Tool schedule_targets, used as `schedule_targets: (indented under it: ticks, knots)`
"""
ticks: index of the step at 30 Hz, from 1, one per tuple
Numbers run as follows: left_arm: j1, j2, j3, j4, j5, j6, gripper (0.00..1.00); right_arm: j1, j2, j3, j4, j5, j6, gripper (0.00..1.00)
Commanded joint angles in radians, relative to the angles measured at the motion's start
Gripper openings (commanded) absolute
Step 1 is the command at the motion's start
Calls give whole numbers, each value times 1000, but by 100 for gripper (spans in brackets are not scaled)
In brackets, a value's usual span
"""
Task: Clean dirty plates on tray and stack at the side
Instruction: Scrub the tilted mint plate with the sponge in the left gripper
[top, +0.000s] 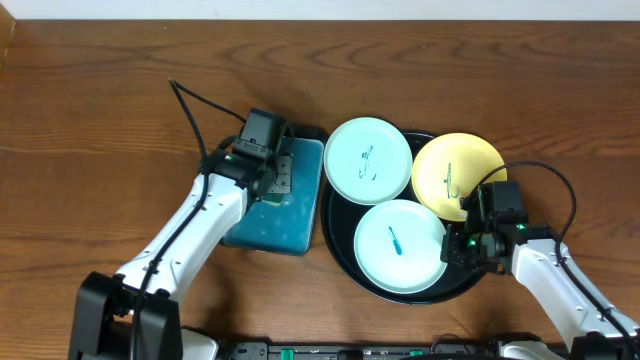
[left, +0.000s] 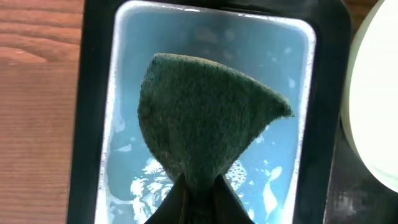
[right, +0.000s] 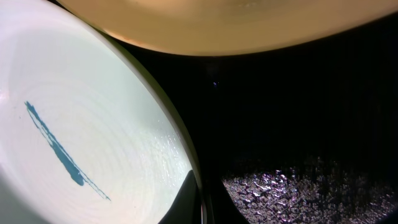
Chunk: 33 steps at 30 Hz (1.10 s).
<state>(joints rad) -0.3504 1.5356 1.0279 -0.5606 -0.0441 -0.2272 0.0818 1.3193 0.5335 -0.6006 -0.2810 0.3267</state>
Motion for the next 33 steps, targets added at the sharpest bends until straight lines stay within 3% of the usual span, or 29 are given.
schedule_targets:
  ticks: [1,7,15,18,25,33]
  knots:
    - [-3,-3,5,0,-51,17,7,11,3,-1,7,0,17,1]
    - [-6,-4,9,-5,-28,39,7,12,3,-1,7,0,17,1]
    - [-75,-4,133,-136,-12,100,7,11,3,-1,7,0,17,1]
    - [-123,-4,179,-136,70,103,7,12,3,-1,7,0,17,1]
    - [-287,18,186,-34,243,23,8,11,3,-1,7,0,17,1]
    - [-477,131,186,27,246,-49,7,11,3,-1,8,0,17,1]
